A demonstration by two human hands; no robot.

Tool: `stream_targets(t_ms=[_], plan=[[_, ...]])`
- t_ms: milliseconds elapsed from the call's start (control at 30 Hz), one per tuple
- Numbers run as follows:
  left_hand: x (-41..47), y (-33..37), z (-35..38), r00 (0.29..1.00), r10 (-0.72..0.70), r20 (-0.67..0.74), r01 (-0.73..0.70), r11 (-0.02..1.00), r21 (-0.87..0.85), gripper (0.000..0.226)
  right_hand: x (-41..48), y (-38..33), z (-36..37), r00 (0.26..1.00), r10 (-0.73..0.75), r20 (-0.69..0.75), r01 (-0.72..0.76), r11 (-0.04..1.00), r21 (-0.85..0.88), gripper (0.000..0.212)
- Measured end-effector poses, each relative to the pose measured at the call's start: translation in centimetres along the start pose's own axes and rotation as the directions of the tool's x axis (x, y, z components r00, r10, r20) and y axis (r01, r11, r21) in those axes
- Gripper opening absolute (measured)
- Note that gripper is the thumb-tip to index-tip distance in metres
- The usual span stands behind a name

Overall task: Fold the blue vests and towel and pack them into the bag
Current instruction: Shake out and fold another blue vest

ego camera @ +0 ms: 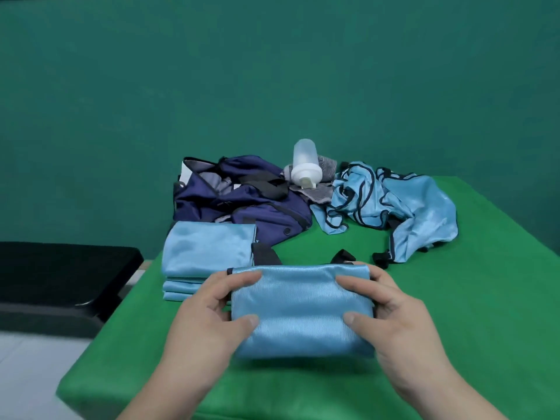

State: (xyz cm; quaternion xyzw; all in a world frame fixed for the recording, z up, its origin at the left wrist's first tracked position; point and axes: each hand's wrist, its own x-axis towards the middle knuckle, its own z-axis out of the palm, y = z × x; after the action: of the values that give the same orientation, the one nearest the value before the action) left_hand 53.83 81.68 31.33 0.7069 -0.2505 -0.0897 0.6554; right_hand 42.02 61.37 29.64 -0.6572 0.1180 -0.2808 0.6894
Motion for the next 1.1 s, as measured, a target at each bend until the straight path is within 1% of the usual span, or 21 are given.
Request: stream_targets(t_ms=[100,267,333,433,467,533,600,700,800,900,967,1033,1100], plan=[[1.6,1.6,-3.8,0.998,0.012,-0.053,-0.008,0.996,0.086,0.056,1.9,-1.0,3.9,0.999,-0.038,0.027,0.04,0.997,-0.067,0.068],[6.6,3.6,-9.9,0.992,0.036,-0.125,-0.012,0.982,0.188,0.057,6.1,-3.3,10.0,0.988,-0.142,0.066,0.152,0.967,-0.203,0.057],[8.4,4.4,-11.5,0.988,0.044,-0.147,-0.018,0.984,0.176,0.056,7.7,-3.9,11.7,0.982,-0.173,0.081,0.187,0.959,-0.213,0.052],[10.6,4.5,-13.1,0.986,0.015,-0.166,0.004,0.993,0.119,0.056,9.9,-4.1,13.6,0.977,-0.196,0.078,0.209,0.949,-0.237,0.051],[11.4,4.2,-13.4,0.986,0.005,-0.169,0.013,0.994,0.109,0.055,10.6,-4.0,14.1,0.978,-0.193,0.075,0.206,0.945,-0.255,0.051],[12.9,3.3,-14.0,0.984,-0.011,-0.176,0.037,0.989,0.144,0.055,11.8,-3.3,14.9,0.979,-0.192,0.073,0.205,0.929,-0.308,0.051],[14.4,2.0,-14.5,0.982,-0.047,-0.184,0.087,0.973,0.215,0.053,12.7,-2.1,15.5,0.98,-0.179,0.085,0.198,0.897,-0.395,0.052],[15.9,-0.1,-14.3,0.978,-0.14,-0.154,0.183,0.933,0.311,0.056,13.7,0.3,15.8,0.988,-0.115,0.101,0.151,0.842,-0.518,0.055],[16.4,-1.7,-14.0,0.975,-0.178,-0.131,0.216,0.887,0.407,0.06,14.1,2.1,16.0,0.992,-0.07,0.109,0.121,0.8,-0.587,0.054],[16.5,-2.8,-14.2,0.975,-0.191,-0.11,0.221,0.862,0.456,0.06,13.9,3.3,16.2,0.989,-0.055,0.135,0.13,0.754,-0.644,0.051],[16.6,-3.5,-14.2,0.978,-0.192,-0.084,0.209,0.864,0.458,0.057,13.9,3.9,16.0,0.989,-0.058,0.136,0.136,0.717,-0.683,0.047],[16.7,-3.9,-14.1,0.987,-0.151,-0.058,0.16,0.855,0.493,0.054,14.2,4.1,15.8,0.992,-0.042,0.117,0.111,0.722,-0.683,0.041],[17.0,-4.3,-14.0,0.995,-0.097,-0.029,0.097,0.835,0.541,0.053,14.5,4.2,15.9,0.991,-0.035,0.125,0.111,0.729,-0.676,0.031]])
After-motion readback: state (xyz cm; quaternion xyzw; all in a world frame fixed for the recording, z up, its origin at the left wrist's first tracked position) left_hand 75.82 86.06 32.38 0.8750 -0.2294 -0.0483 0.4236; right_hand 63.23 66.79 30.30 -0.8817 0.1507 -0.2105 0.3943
